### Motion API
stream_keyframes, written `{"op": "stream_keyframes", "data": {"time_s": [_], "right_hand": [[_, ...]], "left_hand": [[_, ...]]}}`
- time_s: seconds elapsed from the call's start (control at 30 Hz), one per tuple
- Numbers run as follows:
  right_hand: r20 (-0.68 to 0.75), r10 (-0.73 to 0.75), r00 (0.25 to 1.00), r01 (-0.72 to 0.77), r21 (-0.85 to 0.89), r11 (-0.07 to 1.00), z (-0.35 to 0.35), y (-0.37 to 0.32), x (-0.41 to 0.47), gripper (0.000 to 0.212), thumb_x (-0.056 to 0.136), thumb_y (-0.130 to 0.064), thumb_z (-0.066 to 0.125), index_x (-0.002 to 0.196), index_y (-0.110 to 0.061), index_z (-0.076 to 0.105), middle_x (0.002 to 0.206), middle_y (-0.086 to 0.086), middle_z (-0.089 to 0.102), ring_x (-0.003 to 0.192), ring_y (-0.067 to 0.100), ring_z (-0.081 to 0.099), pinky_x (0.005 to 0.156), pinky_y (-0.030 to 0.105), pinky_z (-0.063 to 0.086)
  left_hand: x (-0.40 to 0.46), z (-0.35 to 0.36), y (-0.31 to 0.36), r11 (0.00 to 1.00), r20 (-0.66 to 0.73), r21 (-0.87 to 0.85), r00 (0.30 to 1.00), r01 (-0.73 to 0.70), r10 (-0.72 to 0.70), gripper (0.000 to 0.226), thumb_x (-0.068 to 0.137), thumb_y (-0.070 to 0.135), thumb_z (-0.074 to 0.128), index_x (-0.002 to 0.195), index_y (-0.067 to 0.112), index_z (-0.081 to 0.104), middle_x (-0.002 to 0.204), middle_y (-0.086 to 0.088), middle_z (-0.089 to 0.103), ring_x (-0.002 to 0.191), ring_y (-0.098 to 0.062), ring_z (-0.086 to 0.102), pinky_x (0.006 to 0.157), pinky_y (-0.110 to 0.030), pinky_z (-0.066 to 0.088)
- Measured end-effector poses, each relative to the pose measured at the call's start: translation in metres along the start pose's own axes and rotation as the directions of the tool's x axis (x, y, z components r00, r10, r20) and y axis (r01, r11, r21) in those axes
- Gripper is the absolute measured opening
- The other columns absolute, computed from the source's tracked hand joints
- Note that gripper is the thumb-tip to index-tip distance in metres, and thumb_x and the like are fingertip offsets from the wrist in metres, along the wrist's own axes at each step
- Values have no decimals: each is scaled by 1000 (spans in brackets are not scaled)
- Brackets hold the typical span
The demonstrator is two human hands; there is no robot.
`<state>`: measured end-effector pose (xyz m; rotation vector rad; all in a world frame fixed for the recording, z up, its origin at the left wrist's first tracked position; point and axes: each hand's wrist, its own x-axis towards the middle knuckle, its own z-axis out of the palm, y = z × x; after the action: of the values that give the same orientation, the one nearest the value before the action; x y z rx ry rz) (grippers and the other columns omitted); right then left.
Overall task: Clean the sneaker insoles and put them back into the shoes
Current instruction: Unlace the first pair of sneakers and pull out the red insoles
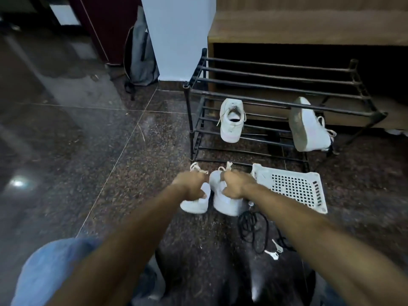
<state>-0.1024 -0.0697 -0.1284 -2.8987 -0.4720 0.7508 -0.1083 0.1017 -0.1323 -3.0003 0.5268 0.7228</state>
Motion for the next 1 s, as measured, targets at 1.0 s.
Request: {"op": "stream_keyframes", "data": {"time_s": [1.0], "right_hand": [[-474,685,554,-401,569,718,-72,255,14,43,90,-29,57,126,-6,59,131,20,51,117,41,51,94,45,46]], "left_hand": [[157,-98,47,999,-440,-41,898,1,-19,51,87,25,56,137,16,47,138,-10,48,129,-31,41,97,-46,41]]}}
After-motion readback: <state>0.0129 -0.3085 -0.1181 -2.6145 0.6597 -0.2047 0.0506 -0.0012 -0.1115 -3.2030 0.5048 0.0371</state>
